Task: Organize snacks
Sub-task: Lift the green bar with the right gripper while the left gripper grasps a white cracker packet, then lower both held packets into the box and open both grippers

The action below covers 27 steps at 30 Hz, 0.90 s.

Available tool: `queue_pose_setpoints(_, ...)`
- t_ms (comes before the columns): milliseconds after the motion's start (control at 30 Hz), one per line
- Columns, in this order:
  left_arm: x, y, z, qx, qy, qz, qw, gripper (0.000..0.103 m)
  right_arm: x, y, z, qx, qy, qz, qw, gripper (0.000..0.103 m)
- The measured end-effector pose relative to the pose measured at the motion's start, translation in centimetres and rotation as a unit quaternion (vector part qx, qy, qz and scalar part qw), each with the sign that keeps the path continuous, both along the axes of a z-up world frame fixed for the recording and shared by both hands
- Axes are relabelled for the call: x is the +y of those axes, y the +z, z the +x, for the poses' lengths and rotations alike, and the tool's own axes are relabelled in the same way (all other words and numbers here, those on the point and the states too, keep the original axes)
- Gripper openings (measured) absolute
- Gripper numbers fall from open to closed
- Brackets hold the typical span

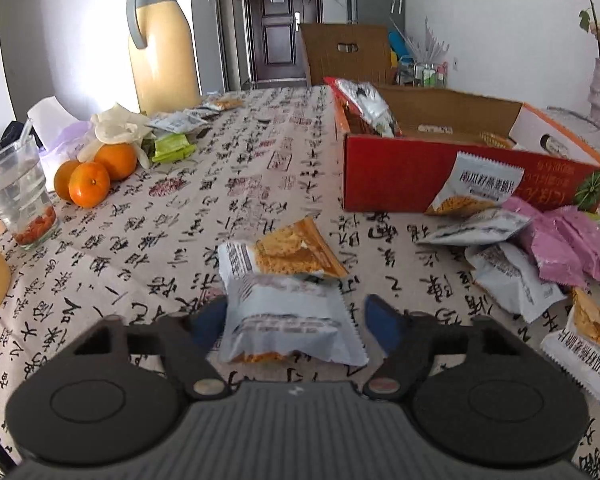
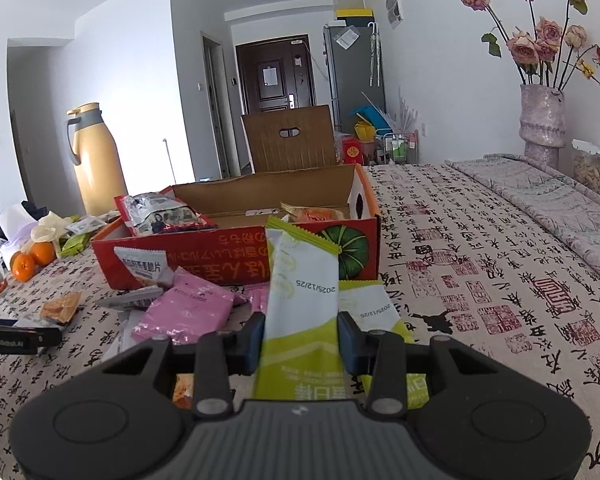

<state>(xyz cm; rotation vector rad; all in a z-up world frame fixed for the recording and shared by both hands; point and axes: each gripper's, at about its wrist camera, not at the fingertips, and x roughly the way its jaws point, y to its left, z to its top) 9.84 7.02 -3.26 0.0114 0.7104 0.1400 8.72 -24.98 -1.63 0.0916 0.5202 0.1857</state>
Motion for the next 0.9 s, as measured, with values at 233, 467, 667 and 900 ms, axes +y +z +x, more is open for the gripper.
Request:
queue_pose_setpoints(233, -0.1, -0.2, -0.7, -0.002, -0.007, -0.014, 0.9999, 0.042, -0.2, 0.0, -0.2, -0.001, 0.000, 0.003, 1.000, 0.038)
queue_pose_setpoints(467, -0.6, 1.1, -1.9, -0.028, -0.015, -0.020, 0.9993, 0.041, -0.4, 0.0, -0.3, -0.001, -0.002, 0.006, 1.000, 0.038)
queue_pose_setpoints(667, -1.0, 4.0, -2.3, -0.071, -0.031, -0.030, 0.9966, 0.042, -0.4, 0.2, -0.5, -0.006, -0.002, 0.008, 1.000, 0.038)
queue_pose_setpoints(900, -2.2, 7.4, -1.5, -0.120, -0.043, -0.044, 0.9909, 0.042, -0.5, 0.8, 0.0, -0.016, -0.003, 0.009, 1.000, 0.038)
